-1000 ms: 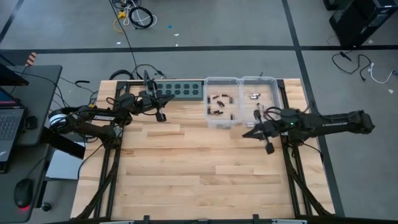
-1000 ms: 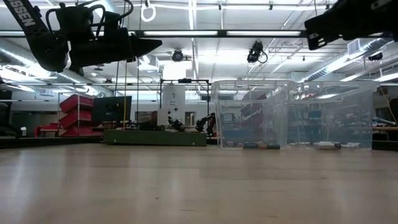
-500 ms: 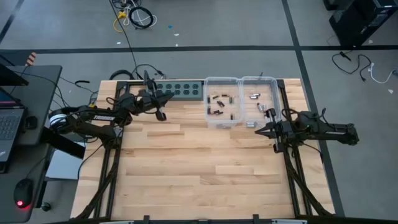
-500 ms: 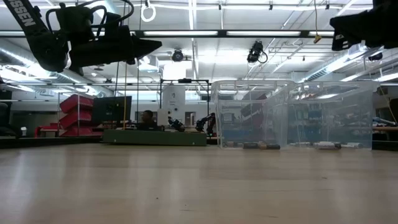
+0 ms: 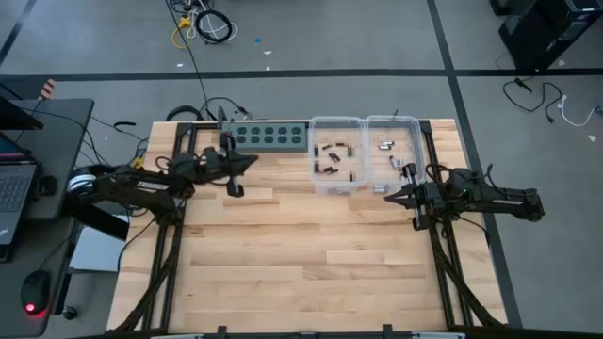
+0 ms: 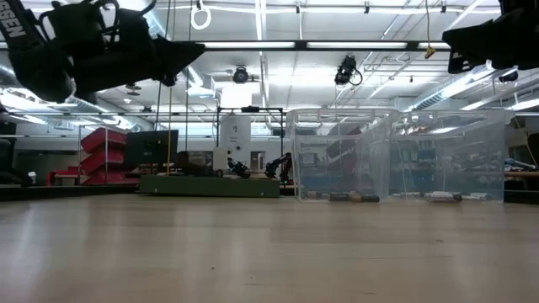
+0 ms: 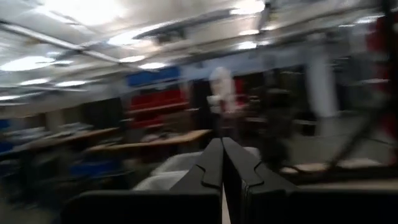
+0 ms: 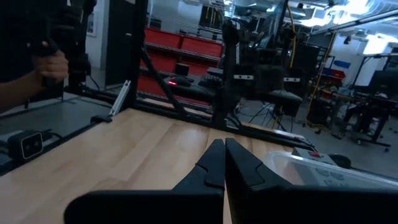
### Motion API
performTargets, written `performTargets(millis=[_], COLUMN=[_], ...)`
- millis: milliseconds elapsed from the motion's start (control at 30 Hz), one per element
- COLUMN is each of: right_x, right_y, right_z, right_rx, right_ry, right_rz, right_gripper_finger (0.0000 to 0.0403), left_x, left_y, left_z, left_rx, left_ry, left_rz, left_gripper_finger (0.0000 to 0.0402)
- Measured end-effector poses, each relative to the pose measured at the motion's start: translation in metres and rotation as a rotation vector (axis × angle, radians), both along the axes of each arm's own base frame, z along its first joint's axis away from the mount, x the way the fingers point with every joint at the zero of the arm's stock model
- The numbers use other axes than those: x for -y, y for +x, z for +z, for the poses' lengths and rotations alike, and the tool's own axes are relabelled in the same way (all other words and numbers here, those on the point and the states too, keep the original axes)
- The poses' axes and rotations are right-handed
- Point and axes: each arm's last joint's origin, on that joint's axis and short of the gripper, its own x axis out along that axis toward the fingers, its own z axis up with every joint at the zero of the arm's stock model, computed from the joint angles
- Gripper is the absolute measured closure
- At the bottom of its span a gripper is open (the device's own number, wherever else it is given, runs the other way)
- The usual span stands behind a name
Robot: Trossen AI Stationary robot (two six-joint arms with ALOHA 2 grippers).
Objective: Sort batteries
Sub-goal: Return to Home Position
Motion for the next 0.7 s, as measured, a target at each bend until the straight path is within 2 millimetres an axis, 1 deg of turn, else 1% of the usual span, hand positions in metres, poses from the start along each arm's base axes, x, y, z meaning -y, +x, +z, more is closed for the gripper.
performTargets(millis=[67,133,200,333,433,500,600,700], right_x=[0.000,0.000,0.000,0.000,0.000,0.001,0.001,0.001], right_y=[0.000,0.000,0.000,0.000,0.000,0.000,0.000,0.000], right_z=[0.000,0.000,0.000,0.000,0.000,0.000,0.000,0.000], right_rx=[-0.001,-0.001,-0.001,0.000,0.000,0.000,0.000,-0.001], right_ry=[0.001,0.001,0.001,0.002,0.000,0.000,0.001,0.001], right_rz=[0.000,0.000,-0.002,-0.003,-0.007,-0.027,-0.037,-0.037], right_gripper_finger=[0.0403,0.0403,0.0403,0.0403,0.0403,0.0403,0.0403,0.0403], left_x=[0.001,0.004,0.008,0.022,0.033,0.038,0.044,0.056], left_y=[-0.006,-0.011,-0.016,-0.027,-0.034,-0.036,-0.034,-0.029], left_z=[-0.002,-0.004,0.000,0.018,0.026,0.028,0.030,0.041], left_rx=[0.013,0.015,0.047,0.157,0.179,0.160,0.086,-0.016], left_ry=[-0.019,-0.027,-0.034,-0.019,0.013,0.004,-0.028,-0.012], left_rz=[0.074,0.090,0.060,-0.042,-0.093,-0.070,0.008,0.024], left_gripper_finger=[0.0401,0.0401,0.0401,0.0401,0.0401,0.0402,0.0401,0.0401])
